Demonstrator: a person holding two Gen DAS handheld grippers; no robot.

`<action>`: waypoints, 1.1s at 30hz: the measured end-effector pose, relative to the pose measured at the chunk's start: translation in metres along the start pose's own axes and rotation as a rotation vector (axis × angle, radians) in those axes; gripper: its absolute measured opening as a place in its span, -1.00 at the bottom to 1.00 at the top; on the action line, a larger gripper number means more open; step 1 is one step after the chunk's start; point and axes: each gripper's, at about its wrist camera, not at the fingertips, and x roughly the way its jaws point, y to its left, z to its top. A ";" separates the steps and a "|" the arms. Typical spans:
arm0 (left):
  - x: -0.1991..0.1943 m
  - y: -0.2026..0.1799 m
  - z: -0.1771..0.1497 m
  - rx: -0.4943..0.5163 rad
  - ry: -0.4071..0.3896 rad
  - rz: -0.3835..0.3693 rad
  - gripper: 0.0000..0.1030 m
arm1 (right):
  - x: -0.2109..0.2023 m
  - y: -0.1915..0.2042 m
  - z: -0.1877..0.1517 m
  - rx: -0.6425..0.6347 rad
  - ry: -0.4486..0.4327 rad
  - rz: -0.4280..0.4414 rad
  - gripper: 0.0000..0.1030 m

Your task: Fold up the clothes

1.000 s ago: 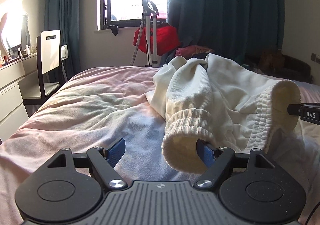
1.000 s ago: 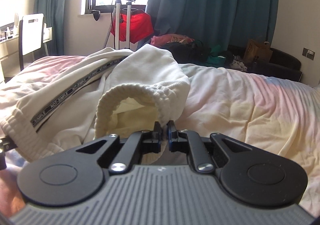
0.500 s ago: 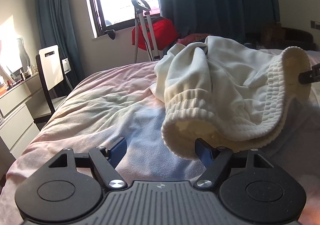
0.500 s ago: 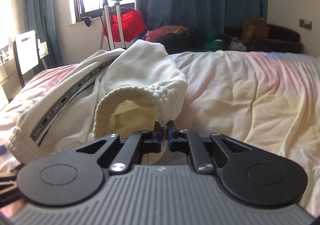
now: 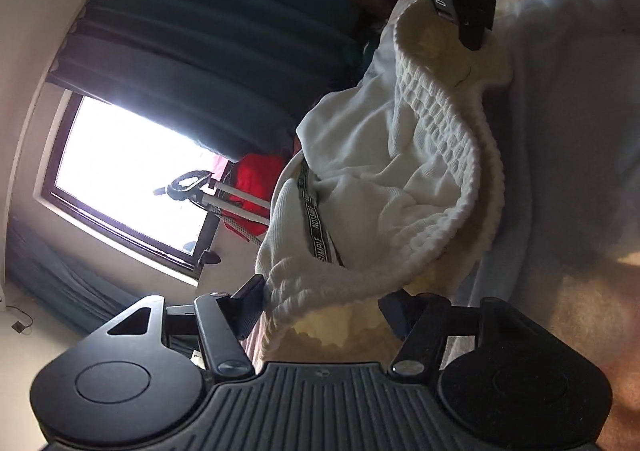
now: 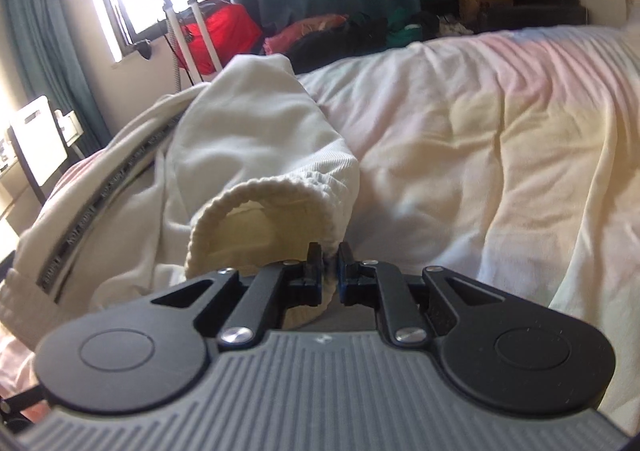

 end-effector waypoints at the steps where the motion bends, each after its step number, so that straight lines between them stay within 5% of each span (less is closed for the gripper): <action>1: 0.000 0.007 0.003 -0.040 0.005 -0.003 -0.23 | 0.002 -0.001 -0.001 0.010 0.002 0.002 -0.75; 2: 0.000 0.014 0.006 -0.080 0.009 -0.005 -0.69 | 0.003 0.000 -0.003 0.013 0.002 0.000 -0.73; 3: 0.000 0.021 0.009 -0.119 0.014 -0.008 -0.84 | 0.005 0.001 -0.004 0.011 0.001 -0.004 -0.72; 9: 0.000 0.064 0.028 -0.358 0.041 -0.023 -0.85 | 0.016 -0.011 -0.009 0.061 0.026 0.024 -0.50; 12: -0.024 0.110 0.018 -0.616 0.041 -0.101 -0.85 | 0.018 -0.015 -0.012 0.093 0.041 0.088 -0.50; 17: -0.059 0.148 -0.024 -0.877 0.009 -0.164 -0.85 | 0.018 -0.012 -0.021 0.107 0.076 0.203 -0.50; 22: -0.075 0.155 -0.067 -0.999 0.003 -0.158 -0.84 | 0.004 0.016 -0.024 -0.083 0.055 0.152 -0.72; 29: -0.074 0.170 -0.087 -1.167 0.005 -0.170 -0.84 | -0.091 0.032 -0.004 -0.348 -0.211 -0.074 -0.75; 33: -0.070 0.163 -0.087 -1.106 0.060 -0.101 -0.83 | -0.149 0.056 -0.016 -0.655 -0.410 -0.200 -0.74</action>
